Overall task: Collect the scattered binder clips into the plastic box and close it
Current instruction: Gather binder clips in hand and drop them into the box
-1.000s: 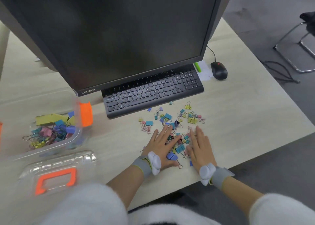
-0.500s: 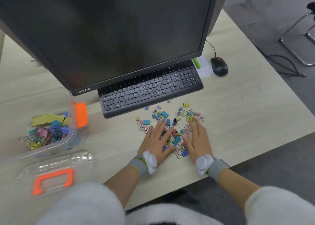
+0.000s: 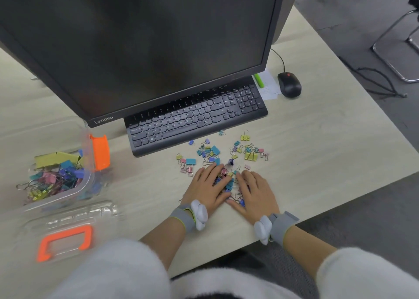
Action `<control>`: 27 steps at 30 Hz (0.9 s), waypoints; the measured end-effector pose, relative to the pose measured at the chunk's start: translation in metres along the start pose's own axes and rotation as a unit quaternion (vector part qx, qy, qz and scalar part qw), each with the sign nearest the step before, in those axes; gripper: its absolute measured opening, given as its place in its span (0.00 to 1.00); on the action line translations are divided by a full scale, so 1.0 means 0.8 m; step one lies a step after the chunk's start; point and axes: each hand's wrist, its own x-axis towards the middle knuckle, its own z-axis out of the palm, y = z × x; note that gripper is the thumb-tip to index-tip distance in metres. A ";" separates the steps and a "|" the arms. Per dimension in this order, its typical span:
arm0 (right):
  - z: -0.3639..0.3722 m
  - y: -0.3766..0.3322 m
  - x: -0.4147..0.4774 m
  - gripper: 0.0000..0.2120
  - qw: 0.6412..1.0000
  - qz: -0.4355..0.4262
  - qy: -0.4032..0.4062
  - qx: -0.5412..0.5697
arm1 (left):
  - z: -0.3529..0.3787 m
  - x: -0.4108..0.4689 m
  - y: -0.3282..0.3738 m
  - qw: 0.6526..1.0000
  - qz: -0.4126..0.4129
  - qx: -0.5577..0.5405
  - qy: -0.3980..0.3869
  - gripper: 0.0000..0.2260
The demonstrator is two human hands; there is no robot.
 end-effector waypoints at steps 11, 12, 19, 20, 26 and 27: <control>-0.002 0.003 0.017 0.30 0.996 -0.052 0.056 0.040 | -0.014 0.000 0.006 0.999 -0.031 -0.020 0.034 0.16; -0.004 0.003 0.019 0.30 0.996 -0.051 0.054 0.042 | -0.015 0.000 0.007 0.999 -0.029 -0.016 0.033 0.15; -0.012 0.002 0.035 0.15 0.995 -0.090 0.042 0.014 | -0.021 0.007 0.012 0.998 -0.045 0.024 0.032 0.11; -0.013 0.002 0.038 0.12 0.994 -0.100 0.047 0.002 | -0.022 0.007 0.012 0.998 -0.049 0.023 0.037 0.11; -0.015 -0.001 0.046 0.13 0.991 -0.116 0.057 -0.031 | -0.029 0.008 0.008 0.996 -0.077 -0.003 0.040 0.10; -0.016 -0.001 0.047 0.13 0.991 -0.113 0.055 -0.035 | -0.031 0.009 0.007 0.996 -0.086 -0.011 0.035 0.09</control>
